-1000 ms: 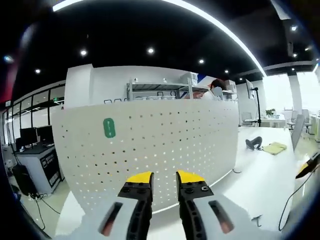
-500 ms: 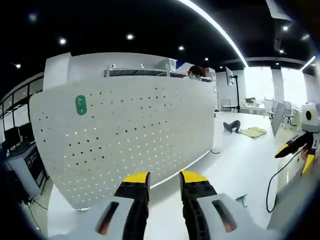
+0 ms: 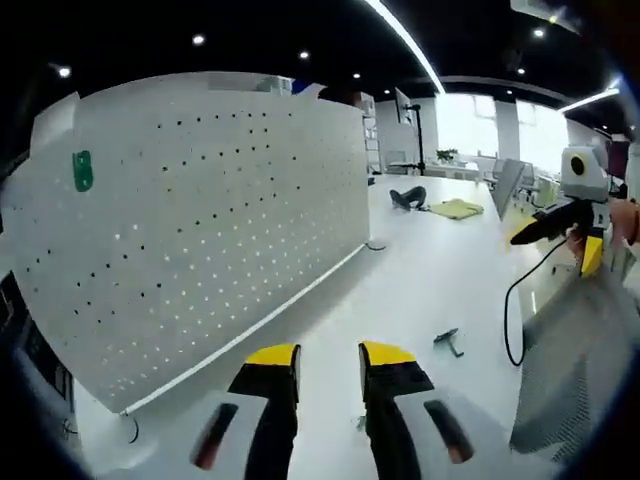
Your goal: Insert the hook assembly into the mounting plate slot until the hook locks in place.
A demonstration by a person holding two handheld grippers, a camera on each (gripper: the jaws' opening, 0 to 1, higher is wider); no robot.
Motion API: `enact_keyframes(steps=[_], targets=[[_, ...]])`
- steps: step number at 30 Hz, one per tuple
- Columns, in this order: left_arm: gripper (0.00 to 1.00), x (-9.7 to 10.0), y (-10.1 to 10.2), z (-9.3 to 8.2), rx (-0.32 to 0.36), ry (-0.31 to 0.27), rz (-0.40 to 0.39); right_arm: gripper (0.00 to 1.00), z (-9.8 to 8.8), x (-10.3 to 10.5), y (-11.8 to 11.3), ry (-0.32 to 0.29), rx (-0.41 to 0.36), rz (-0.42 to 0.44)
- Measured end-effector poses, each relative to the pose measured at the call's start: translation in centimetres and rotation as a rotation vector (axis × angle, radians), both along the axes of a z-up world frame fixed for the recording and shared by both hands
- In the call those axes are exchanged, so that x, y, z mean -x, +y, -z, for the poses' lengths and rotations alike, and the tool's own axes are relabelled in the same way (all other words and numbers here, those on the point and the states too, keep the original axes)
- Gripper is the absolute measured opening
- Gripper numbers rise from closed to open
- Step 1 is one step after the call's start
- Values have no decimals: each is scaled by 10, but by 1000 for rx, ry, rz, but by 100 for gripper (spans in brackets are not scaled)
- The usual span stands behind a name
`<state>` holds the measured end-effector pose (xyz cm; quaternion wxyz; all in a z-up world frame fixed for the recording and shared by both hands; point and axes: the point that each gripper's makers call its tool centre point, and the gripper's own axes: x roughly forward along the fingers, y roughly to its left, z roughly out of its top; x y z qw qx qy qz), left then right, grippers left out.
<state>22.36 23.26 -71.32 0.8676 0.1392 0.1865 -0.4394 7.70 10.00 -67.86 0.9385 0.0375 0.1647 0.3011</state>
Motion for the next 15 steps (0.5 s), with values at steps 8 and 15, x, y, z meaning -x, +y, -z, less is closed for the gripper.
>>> enact_keyframes(steps=[8, 15], targets=[[26, 15, -7, 34, -92, 64, 110, 65, 1, -3, -2, 1, -1, 16], [26, 25, -8, 59, -164, 119, 194, 65, 2, -5, -4, 7, 0, 29]])
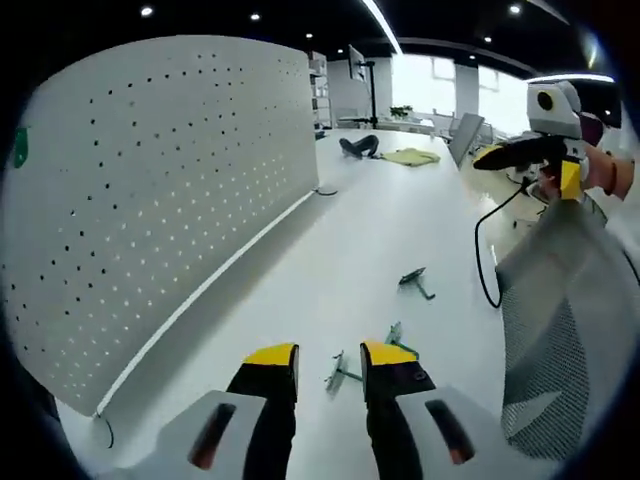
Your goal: Insert the hook assembly into the mounting plate slot until the hook locks in place.
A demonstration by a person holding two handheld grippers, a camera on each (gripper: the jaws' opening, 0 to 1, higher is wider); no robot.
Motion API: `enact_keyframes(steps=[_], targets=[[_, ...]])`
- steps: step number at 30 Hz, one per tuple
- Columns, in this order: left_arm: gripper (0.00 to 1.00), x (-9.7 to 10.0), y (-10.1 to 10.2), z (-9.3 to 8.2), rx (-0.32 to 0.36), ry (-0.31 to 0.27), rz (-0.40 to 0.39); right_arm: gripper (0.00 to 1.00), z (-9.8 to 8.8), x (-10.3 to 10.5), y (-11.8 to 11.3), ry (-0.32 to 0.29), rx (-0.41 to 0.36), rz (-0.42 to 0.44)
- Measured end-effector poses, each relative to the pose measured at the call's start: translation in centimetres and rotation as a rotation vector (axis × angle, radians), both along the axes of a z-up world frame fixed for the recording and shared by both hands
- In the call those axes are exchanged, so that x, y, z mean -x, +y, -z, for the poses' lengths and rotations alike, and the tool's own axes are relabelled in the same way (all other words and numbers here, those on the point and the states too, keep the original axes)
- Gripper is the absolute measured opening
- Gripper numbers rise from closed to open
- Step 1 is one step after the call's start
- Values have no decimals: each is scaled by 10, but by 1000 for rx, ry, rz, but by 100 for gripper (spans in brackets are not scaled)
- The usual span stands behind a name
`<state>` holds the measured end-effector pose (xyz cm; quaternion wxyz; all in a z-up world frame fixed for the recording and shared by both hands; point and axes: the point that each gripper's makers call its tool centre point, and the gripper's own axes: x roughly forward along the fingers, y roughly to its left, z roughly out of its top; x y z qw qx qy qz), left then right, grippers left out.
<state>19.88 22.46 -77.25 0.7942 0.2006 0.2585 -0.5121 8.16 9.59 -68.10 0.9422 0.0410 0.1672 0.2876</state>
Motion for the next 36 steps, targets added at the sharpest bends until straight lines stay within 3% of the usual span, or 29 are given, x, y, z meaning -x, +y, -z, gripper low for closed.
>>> enact_keyframes(steps=[14, 20, 28, 36], targets=[[23, 4, 0, 37, -124, 44, 88, 65, 3, -3, -4, 14, 4, 27], [19, -2, 5, 52, -224, 6, 117, 65, 5, -5, -8, 23, 3, 46], [16, -1, 0, 65, -273, -2, 177, 65, 7, -7, -10, 35, 1, 55], [13, -7, -4, 69, -277, -13, 186, 65, 9, -9, -11, 46, 2, 62]])
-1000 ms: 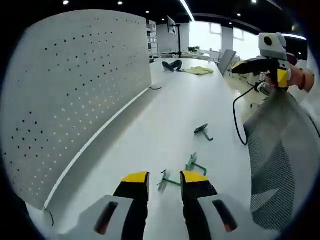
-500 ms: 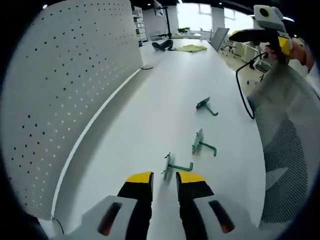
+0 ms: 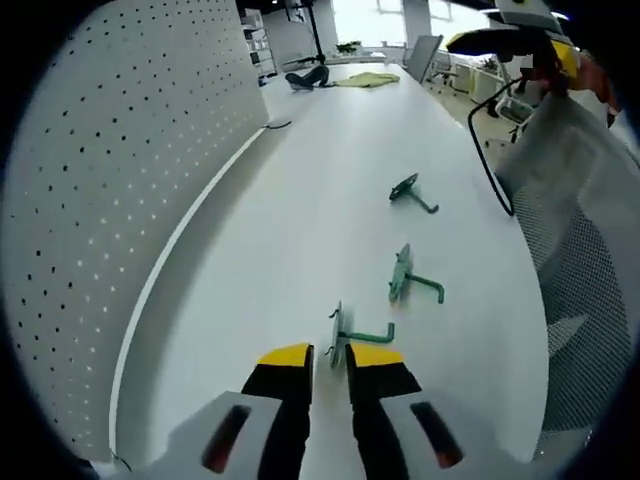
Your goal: Insert the hook assembly into the mounting plate slot until the hook locks in place.
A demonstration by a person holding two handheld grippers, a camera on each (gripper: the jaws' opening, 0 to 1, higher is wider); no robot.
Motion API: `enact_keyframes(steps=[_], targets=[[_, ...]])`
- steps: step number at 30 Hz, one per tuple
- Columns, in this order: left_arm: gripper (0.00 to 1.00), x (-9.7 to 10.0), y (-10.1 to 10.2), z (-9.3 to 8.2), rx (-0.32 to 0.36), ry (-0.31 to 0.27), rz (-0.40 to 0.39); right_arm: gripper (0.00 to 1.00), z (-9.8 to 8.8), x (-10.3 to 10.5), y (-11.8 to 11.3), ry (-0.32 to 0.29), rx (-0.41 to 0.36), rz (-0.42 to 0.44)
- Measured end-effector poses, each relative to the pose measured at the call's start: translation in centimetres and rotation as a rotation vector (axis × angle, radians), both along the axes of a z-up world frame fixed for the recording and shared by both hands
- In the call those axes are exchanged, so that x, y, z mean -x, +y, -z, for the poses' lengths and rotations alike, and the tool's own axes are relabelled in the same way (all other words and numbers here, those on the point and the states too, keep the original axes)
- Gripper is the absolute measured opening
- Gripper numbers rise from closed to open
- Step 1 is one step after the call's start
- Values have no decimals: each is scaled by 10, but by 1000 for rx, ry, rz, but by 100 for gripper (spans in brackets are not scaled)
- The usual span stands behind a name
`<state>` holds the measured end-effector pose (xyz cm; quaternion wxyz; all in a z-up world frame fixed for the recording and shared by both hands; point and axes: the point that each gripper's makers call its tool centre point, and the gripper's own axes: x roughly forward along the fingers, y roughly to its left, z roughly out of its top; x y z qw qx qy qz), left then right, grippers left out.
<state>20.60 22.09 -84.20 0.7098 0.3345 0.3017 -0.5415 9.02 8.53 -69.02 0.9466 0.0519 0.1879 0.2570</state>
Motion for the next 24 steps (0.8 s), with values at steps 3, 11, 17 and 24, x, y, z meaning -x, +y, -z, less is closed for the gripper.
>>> enact_keyframes(steps=[3, 11, 17, 24], targets=[[11, 0, -2, 4, -21, -1, 17, 65, 0, 0, 0, -2, 0, 2], [6, 3, -3, 12, -39, 16, 29, 65, 0, 0, -2, -3, 2, 10], [4, 5, -1, 13, -17, 39, -3, 65, -1, 0, -2, -4, 5, 12], [4, 6, 4, 8, 43, 70, -89, 65, -4, 0, 1, -14, 6, 1]])
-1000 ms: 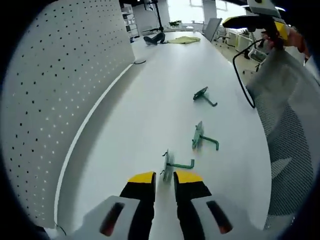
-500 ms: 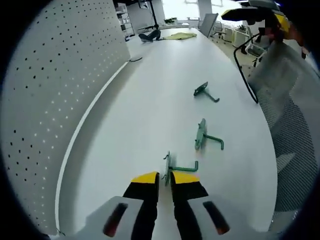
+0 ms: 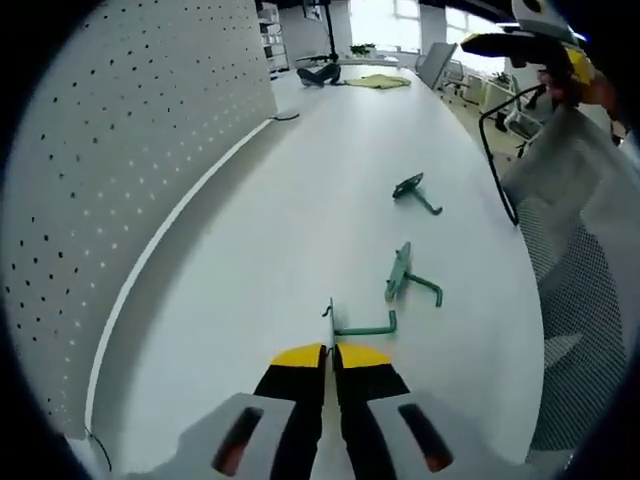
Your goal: Insert the hook assembly into the mounting plate slot until the hook locks in place.
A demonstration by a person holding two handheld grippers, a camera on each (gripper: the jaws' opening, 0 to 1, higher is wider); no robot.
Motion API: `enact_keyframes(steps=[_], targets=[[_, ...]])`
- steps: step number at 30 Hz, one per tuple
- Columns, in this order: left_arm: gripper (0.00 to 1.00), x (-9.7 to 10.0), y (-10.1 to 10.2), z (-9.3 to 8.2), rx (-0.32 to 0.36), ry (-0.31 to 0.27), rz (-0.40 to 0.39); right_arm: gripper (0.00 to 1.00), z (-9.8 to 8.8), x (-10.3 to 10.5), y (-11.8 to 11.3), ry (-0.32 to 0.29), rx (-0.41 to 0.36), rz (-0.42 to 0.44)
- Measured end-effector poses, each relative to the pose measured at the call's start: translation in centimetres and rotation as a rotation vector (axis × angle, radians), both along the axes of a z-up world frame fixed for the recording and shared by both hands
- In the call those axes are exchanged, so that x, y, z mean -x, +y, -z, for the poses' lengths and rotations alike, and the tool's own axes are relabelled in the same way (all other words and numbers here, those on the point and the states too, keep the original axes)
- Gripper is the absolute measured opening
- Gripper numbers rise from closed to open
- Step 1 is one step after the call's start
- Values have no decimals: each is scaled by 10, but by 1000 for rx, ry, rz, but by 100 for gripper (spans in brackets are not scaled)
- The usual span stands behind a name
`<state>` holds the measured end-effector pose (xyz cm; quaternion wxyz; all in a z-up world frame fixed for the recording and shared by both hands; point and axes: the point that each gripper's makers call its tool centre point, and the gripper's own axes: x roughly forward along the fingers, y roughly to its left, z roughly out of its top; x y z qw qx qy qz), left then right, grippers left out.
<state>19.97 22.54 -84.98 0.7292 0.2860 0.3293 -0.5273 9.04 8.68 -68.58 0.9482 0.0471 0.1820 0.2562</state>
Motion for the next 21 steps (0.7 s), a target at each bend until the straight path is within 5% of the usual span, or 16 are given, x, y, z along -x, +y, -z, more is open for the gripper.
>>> enact_keyframes(steps=[21], targets=[[4, 21, -2, -58, 196, -59, -176, 62, -15, -1, 26, -41, -27, -100]])
